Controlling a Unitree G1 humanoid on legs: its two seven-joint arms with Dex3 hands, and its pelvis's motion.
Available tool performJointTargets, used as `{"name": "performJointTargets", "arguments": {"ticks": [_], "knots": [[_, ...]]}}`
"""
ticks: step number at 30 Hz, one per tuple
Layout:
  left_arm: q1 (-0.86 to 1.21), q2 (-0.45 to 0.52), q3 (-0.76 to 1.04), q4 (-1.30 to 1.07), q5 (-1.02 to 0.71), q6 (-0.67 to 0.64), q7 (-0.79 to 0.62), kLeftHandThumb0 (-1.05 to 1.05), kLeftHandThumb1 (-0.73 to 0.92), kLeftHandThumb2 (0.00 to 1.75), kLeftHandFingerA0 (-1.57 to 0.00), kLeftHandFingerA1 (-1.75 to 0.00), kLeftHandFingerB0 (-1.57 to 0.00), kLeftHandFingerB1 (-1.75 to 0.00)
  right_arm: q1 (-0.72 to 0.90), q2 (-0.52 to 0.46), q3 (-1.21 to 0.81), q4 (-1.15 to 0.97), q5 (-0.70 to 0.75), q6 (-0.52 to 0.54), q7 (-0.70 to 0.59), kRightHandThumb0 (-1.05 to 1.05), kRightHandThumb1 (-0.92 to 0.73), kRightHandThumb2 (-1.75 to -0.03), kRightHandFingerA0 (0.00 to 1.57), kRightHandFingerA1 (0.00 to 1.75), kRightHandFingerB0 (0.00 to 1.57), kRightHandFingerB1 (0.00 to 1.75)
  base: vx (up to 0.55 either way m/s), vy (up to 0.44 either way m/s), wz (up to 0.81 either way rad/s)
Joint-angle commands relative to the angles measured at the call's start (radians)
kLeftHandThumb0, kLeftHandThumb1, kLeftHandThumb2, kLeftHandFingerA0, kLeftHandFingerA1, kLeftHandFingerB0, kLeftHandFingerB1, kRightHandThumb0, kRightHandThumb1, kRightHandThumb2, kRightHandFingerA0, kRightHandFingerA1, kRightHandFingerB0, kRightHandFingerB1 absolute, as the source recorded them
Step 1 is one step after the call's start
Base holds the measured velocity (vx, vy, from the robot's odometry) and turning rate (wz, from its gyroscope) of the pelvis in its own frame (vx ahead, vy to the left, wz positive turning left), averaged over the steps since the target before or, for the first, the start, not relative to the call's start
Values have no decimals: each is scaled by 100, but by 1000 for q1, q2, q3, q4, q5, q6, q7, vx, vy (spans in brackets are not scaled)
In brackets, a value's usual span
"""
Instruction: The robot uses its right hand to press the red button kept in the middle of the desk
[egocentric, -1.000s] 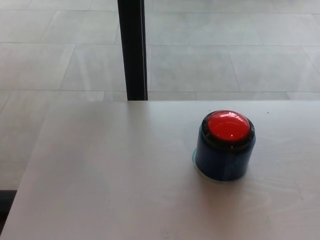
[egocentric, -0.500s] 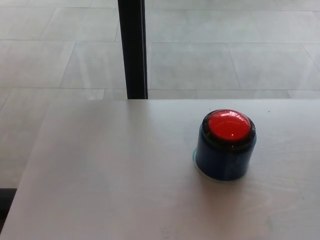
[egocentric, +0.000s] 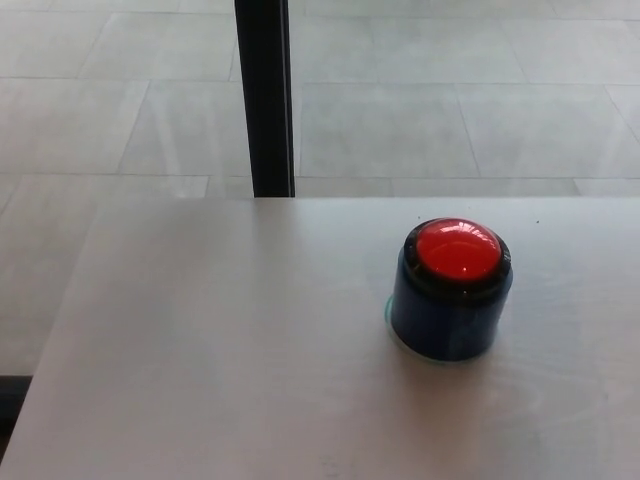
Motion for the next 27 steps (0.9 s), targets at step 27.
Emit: {"name": "performJointTargets", "arguments": {"ticks": [27], "knots": [[-9, 15, -12, 10, -39, 13, 20, -70, 92, 123, -50, -95, -32, -78, 122, 214, 291, 185, -224, -66, 168, -15, -46, -134, 95, 175, 77, 163, 0, 0, 0]]}}
